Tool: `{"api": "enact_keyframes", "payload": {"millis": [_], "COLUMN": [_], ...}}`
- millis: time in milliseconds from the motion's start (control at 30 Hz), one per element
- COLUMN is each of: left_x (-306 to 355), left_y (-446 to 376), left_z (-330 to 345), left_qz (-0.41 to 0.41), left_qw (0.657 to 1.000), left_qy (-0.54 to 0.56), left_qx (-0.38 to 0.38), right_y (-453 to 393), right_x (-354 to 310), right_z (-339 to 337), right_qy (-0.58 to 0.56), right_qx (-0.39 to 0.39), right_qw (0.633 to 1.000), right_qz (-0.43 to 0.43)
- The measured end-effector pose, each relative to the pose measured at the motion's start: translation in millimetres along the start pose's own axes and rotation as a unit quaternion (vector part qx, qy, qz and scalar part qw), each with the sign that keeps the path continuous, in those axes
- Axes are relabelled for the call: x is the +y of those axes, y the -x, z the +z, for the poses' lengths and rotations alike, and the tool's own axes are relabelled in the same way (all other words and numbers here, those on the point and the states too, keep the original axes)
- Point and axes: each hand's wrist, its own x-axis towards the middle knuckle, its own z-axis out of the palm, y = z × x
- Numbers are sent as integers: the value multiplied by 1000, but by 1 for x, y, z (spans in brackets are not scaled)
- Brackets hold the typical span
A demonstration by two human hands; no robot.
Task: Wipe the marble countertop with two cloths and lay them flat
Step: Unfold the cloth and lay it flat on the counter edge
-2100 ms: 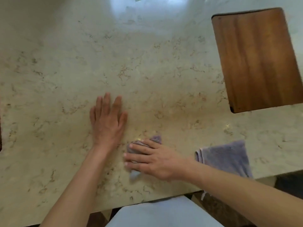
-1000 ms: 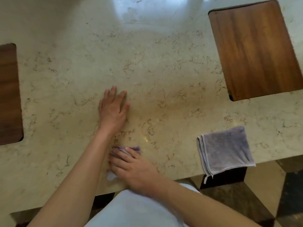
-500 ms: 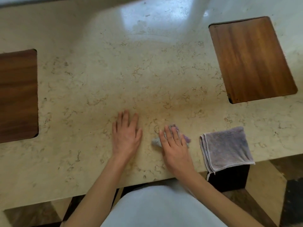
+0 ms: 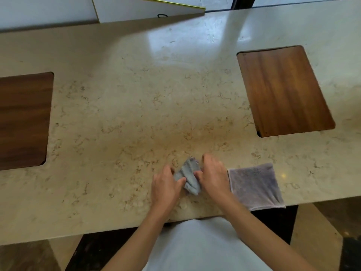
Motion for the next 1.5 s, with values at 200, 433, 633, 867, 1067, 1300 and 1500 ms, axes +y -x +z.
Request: {"api": "enact_keyframes", "payload": {"millis": [200,433,633,867,1067,1300,1500], "left_x": [-2,-5,-7,19,54,109,191], "left_y": [13,41,76,117,132,142,134], "left_z": [-10,-37,-27,8,33,119,189], "left_qz": [-53,-35,-118,-123,-69,-99,-81], "left_qw": [972,800,698,685,773,859,901], "left_qy": [224,595,679,693,600,479,417], "left_qx": [-46,-69,-193,-186,-194,-152,-86], "right_y": [-16,12,54,98,112,95,60], "right_x": [1,7,17,69,119,224,303], "right_z": [-10,-50,-65,-75,-89,-96,-130], "right_qy": [-79,-440,-642,-605,-530,-535,-458], "right_qx": [-117,-148,-188,-78,-19,-35,24], "right_qw": [990,885,739,789,847,836,882], "right_qz": [1,-17,79,66,35,116,108]}}
